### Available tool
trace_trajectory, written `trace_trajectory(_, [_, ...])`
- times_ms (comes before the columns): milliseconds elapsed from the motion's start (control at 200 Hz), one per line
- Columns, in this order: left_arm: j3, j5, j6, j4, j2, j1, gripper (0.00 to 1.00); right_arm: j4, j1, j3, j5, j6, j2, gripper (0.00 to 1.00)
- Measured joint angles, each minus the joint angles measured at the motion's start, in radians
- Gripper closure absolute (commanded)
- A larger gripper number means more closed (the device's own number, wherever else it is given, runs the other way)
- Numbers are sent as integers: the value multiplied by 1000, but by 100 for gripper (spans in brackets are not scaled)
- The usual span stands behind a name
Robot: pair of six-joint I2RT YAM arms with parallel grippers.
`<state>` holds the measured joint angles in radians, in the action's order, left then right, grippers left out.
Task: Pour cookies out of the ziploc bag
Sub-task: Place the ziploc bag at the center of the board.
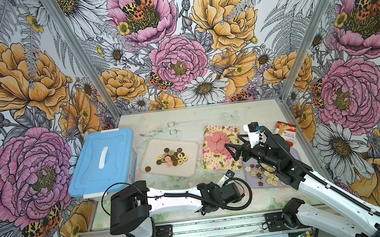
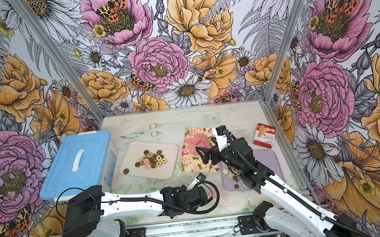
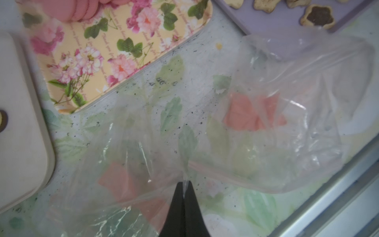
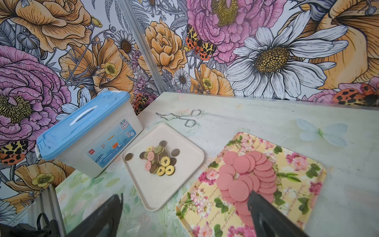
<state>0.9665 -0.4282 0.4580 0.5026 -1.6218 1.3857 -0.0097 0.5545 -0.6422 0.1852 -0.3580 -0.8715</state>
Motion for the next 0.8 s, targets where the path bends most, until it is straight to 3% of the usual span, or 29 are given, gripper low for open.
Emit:
trace_trajectory(445, [-32, 72, -11, -14, -24, -34, 92, 0, -11, 7, 15, 0, 0, 1])
trace_trajectory(705, [-84, 78, 8, -12, 39, -29, 56, 0, -11, 12, 22, -1, -1, 1])
trace_trajectory(801, [-84, 71, 6, -14, 73, -13, 52, 0, -11, 12, 22, 0, -1, 1])
